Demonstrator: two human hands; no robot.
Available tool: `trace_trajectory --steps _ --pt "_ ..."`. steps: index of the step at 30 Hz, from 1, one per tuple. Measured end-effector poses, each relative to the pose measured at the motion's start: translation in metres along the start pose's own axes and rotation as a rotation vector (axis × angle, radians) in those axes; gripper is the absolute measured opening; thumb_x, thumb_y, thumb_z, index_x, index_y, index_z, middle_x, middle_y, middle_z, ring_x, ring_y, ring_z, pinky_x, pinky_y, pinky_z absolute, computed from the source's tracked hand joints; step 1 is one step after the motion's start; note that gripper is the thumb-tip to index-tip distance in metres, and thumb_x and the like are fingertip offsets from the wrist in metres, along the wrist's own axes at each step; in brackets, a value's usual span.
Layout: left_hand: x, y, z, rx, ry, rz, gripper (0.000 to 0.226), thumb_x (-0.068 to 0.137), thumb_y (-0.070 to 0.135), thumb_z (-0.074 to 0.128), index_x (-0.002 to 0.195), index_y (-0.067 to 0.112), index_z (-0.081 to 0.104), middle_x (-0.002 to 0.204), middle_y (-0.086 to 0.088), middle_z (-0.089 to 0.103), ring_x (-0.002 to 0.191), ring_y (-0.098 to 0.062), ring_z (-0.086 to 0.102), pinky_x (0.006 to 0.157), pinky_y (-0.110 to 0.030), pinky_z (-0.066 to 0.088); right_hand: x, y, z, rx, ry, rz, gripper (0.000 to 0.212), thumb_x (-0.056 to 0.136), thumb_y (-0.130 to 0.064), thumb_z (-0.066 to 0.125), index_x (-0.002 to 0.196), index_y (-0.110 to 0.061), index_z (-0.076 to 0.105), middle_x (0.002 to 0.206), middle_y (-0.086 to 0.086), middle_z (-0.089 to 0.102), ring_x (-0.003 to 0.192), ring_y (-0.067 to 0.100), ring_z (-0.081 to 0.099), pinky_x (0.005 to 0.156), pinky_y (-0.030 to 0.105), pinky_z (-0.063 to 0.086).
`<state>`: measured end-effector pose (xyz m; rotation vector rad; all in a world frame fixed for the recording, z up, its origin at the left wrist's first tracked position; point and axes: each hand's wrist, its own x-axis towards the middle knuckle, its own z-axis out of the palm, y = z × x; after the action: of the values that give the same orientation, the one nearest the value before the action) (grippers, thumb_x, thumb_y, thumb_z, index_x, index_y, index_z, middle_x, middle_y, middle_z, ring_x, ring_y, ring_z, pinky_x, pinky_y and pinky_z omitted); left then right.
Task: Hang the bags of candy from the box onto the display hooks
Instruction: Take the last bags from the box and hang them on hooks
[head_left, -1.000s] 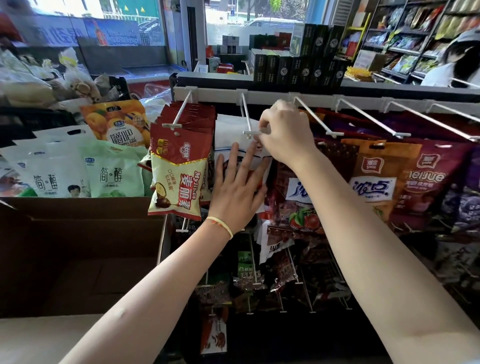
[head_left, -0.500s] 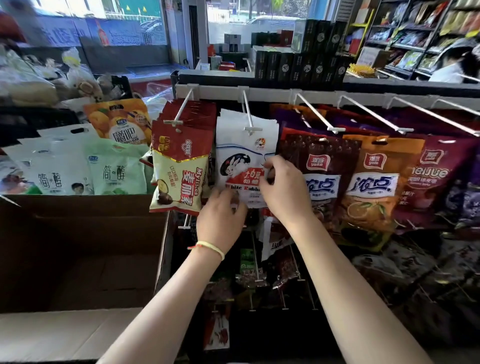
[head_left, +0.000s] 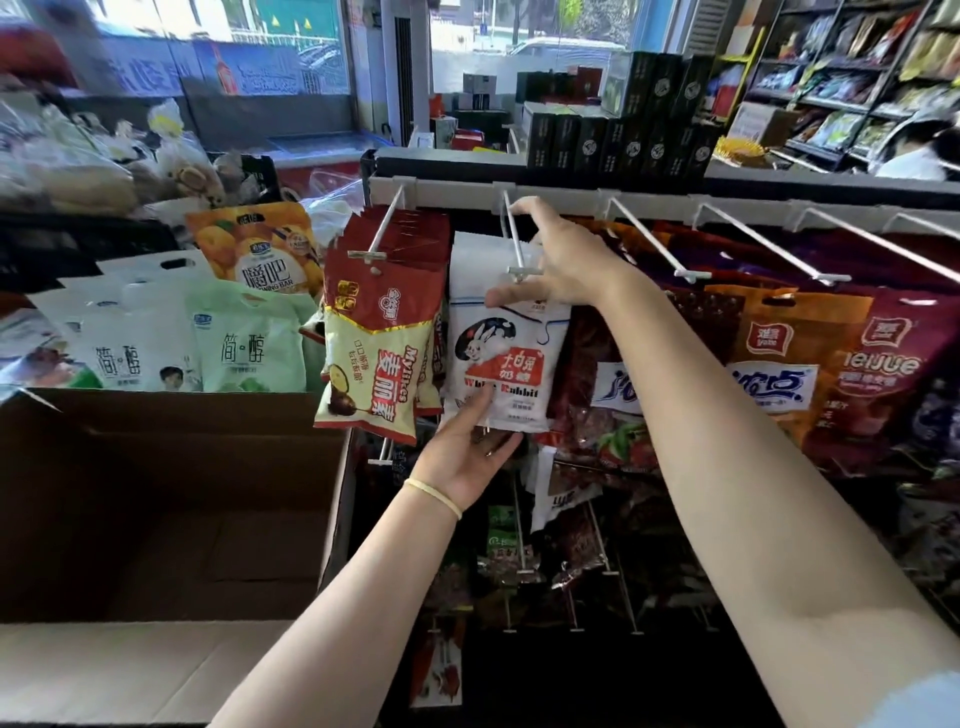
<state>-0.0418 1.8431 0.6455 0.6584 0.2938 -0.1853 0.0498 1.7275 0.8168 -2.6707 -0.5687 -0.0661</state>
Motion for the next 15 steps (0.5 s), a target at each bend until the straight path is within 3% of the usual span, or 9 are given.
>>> trace_trajectory --steps 3,5,7,10,13,15 --pt "0.001 -0.002 -0.006 0.027 0.027 0.008 0.023 0.089 0.024 0.070 0.111 0.019 0.067 0.125 -0.010 0.068 0.109 -0.023 0.067 0.085 -0.037 0.056 0.007 0.012 0.006 0.120 0.010 -0.012 0.099 0.059 -0.065 0.084 0.135 -0.018 0.041 0.125 0.002 0.057 0.117 0.024 0.055 0.109 0.047 0.039" --pt "-0.001 -0.001 -0.006 0.037 0.059 0.000 0.019 0.093 0.025 0.068 0.110 0.018 0.066 0.122 -0.010 0.069 0.106 -0.023 0.067 0.083 -0.034 0.056 0.009 0.019 0.004 0.284 -0.036 -0.043 0.083 0.068 -0.050 0.087 0.135 -0.022 0.048 0.126 -0.002 0.058 0.116 0.018 0.058 0.099 0.026 0.047" --pt "-0.005 -0.002 -0.002 0.038 0.083 -0.018 0.018 0.095 0.027 0.066 0.110 0.016 0.065 0.114 -0.010 0.070 0.104 -0.023 0.066 0.079 -0.033 0.055 0.008 0.023 -0.003 0.398 -0.105 -0.046 0.071 0.077 -0.025 0.086 0.139 -0.020 0.053 0.130 -0.004 0.057 0.119 0.011 0.056 0.083 0.007 0.045" --pt "-0.012 0.000 0.006 0.068 0.131 -0.042 0.019 0.096 0.025 0.065 0.112 0.015 0.062 0.101 -0.011 0.067 0.098 -0.023 0.064 0.075 -0.035 0.055 0.013 0.024 -0.008 0.424 -0.164 -0.038 0.062 0.078 -0.017 0.085 0.133 -0.022 0.057 0.124 0.000 0.062 0.108 0.010 0.060 0.084 0.013 0.046" --pt "-0.020 0.002 0.012 0.123 0.179 -0.086 0.037 0.094 0.029 0.067 0.125 0.011 0.056 0.100 -0.012 0.062 0.094 -0.024 0.063 0.070 -0.036 0.057 0.018 0.024 -0.004 0.445 -0.168 -0.017 0.039 0.075 -0.015 0.087 0.107 -0.027 0.069 0.112 0.004 0.070 0.108 0.020 0.066 0.101 0.033 0.050" --pt "-0.031 0.004 0.016 0.265 0.183 -0.174 0.039 0.095 0.037 0.065 0.119 0.008 0.056 0.094 -0.011 0.063 0.082 -0.022 0.065 0.061 -0.034 0.058 0.017 0.023 -0.003 0.478 -0.163 -0.035 0.030 0.073 -0.014 0.088 0.099 -0.021 0.074 0.111 0.008 0.074 0.110 0.024 0.068 0.106 0.041 0.050"
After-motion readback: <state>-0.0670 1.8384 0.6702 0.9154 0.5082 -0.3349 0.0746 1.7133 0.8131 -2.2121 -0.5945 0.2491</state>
